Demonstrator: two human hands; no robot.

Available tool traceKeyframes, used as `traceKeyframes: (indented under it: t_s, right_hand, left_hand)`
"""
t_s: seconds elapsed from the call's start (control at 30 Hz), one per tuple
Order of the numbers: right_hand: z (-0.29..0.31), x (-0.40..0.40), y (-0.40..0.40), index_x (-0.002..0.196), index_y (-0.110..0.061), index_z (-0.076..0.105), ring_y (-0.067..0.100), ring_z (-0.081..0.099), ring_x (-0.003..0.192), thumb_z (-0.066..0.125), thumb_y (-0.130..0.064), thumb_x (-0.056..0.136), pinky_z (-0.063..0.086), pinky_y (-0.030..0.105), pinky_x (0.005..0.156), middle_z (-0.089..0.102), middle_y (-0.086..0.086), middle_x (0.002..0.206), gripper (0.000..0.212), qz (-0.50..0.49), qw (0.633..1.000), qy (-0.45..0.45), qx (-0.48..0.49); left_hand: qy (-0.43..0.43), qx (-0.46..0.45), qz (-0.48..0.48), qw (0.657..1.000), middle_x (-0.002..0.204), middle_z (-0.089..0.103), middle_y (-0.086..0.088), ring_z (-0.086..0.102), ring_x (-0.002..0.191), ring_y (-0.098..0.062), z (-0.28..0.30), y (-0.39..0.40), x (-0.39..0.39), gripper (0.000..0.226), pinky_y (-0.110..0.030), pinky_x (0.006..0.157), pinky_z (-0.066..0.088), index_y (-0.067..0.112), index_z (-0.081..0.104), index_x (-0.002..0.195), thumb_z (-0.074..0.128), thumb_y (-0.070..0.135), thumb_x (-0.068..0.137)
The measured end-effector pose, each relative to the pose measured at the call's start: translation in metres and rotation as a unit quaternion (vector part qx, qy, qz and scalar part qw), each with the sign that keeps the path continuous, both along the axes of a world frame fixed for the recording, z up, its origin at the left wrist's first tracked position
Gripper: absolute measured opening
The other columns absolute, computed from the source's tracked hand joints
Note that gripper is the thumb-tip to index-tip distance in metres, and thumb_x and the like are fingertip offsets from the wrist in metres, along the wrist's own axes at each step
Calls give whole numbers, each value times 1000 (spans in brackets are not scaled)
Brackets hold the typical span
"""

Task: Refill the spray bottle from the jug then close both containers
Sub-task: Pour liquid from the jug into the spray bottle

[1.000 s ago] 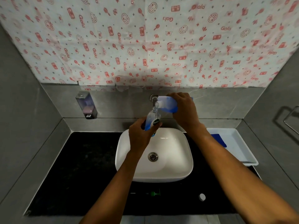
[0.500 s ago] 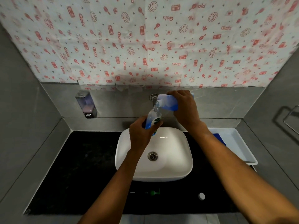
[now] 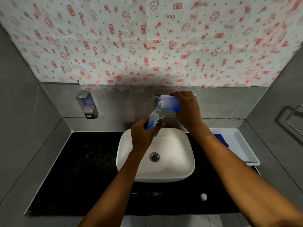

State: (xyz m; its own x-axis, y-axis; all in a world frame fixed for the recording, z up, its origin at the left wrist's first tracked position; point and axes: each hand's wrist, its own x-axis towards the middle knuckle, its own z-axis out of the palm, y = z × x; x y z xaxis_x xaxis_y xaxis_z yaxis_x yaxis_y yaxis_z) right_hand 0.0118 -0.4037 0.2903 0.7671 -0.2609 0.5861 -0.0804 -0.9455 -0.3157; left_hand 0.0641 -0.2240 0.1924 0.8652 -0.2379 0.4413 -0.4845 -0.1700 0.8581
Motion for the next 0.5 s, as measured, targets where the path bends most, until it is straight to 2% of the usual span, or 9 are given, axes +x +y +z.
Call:
traceKeyframes:
  t_s: [0.17,0.4,0.5]
  right_hand:
    - [1,-2,0,124,-9,69,32,65,114,87,-9,77,55,48,100,71,15,123,51,-1,1000,0,0]
    - [4,-4,1,125,-9,69,32,64,116,86,-8,78,54,48,103,71,15,124,50,-5,1000,5,1]
    - [5,-5,2,126,-9,69,32,63,117,85,-10,79,52,47,105,70,15,126,50,-5,1000,8,2]
  left_hand:
    - [9,2,-1,1000,81,75,-4,72,72,-20,-3,-1,-1,35,-32,68,61,7,73,97,90,32,79]
    - [5,-18,-1,1000,81,76,-8,71,71,-23,-4,-4,-2,46,-35,69,62,5,72,96,84,44,75]
    - [10,-14,-1,1000,80,75,-7,70,70,-21,-5,-5,-2,38,-33,68,61,6,72,97,88,34,77]
